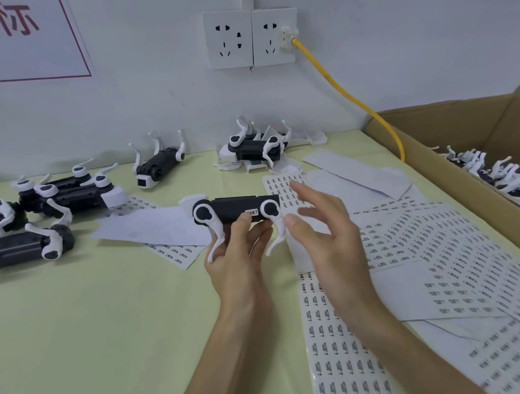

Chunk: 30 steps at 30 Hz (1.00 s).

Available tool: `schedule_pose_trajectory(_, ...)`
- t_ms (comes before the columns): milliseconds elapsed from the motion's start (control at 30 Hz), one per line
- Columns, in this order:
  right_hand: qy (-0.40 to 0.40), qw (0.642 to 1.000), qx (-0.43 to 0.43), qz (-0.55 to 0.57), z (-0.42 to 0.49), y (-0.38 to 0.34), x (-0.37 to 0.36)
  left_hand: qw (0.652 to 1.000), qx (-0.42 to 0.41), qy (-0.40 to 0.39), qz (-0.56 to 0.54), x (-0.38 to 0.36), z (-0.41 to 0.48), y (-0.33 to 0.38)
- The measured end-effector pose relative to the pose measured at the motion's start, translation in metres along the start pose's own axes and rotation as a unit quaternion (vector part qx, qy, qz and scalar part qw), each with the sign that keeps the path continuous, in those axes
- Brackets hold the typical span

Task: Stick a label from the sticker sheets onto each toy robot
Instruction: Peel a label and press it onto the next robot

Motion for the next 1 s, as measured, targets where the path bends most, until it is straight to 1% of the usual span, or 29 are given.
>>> schedule_pose_trajectory(100,-0.032,0.999,0.004,-0.004,0.000,0.003,-0.009,0.999,0.010,-0.047,0.006,-0.010,-0.008,-0.003)
schedule_pose_trajectory(267,-0.024,1.000,0.003,0.013,0.001,0.006,-0.007,0.996,0.025,-0.082,0.011,-0.014,-0.013,-0.005)
schedule_pose_trajectory(367,-0.025,1.000,0.006,0.010,-0.001,0.008,-0.008,0.997,0.017,-0.072,0.034,-0.010,-0.009,-0.005)
schedule_pose_trajectory(567,-0.038,0.999,0.008,0.000,-0.003,0.013,-0.014,0.996,-0.025,-0.048,0.068,-0.002,-0.001,-0.006)
schedule_pose_trajectory(700,-0.038,0.999,0.029,-0.015,-0.003,0.012,-0.014,0.995,-0.044,-0.060,0.066,-0.003,0.001,-0.005)
schedule_pose_trajectory(867,-0.026,0.999,0.033,-0.008,-0.001,0.011,-0.011,0.997,-0.023,-0.064,0.032,-0.007,-0.001,-0.006)
schedule_pose_trajectory(1000,-0.031,0.999,0.026,-0.001,0.000,0.013,-0.010,0.993,-0.044,-0.088,0.060,-0.010,-0.002,-0.001)
Point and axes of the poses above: each hand's wrist, its own z-axis towards the middle knuckle, its own x-axis out of the back of the hand, y = z × x, the point moved 9 cm from there along z, towards the middle knuckle, and after that the axes turned 9 degrees about y, right-handed, at the moved point
